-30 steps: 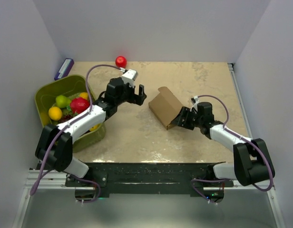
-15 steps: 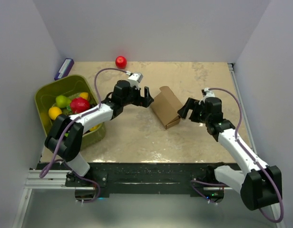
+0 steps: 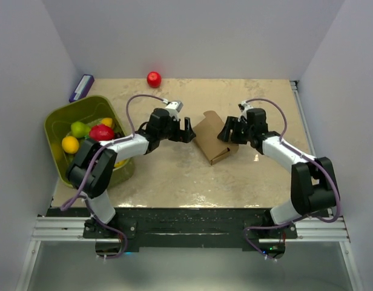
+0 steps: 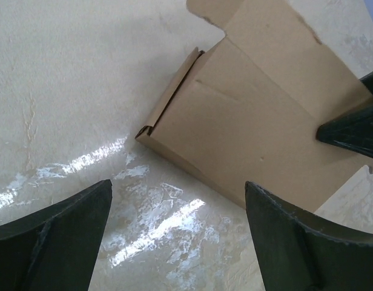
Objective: Fold the paper box
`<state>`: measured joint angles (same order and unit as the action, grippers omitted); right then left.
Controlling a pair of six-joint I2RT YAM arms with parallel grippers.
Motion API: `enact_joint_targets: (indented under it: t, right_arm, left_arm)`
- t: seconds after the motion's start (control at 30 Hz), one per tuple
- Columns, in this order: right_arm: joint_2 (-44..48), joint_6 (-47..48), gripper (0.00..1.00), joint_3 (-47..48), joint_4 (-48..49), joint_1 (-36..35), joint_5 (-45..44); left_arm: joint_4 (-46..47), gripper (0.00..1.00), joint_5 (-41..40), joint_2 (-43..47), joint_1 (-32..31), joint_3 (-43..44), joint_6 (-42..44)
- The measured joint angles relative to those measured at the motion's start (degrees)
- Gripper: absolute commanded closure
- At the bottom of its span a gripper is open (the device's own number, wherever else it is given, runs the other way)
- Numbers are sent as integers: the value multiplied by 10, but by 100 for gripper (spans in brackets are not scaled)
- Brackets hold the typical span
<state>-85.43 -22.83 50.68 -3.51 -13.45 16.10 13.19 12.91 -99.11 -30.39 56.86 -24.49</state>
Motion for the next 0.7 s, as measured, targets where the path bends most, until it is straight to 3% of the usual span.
enact_joint_targets:
  t: [0.17,0.37,0.5,0.6,0.7]
  right_arm:
    - [-12,0,47,-13,18,0,-1]
    - [-13,-19,50,-73,59,0,-3]
    - [-7,-52,39,-118,100,1,0]
    - [2,-81,23,-154,143,1,4]
    - [31,-108,15,-198,162,1,10]
  left_arm:
    - [17,8,10,-50,0,0,-1]
    - [54,8,33,-102,-2,2,-5]
    - [80,8,48,-118,-1,20,-4]
    - [108,8,67,-136,-2,42,-4]
    - [125,8,85,-145,-4,54,-3]
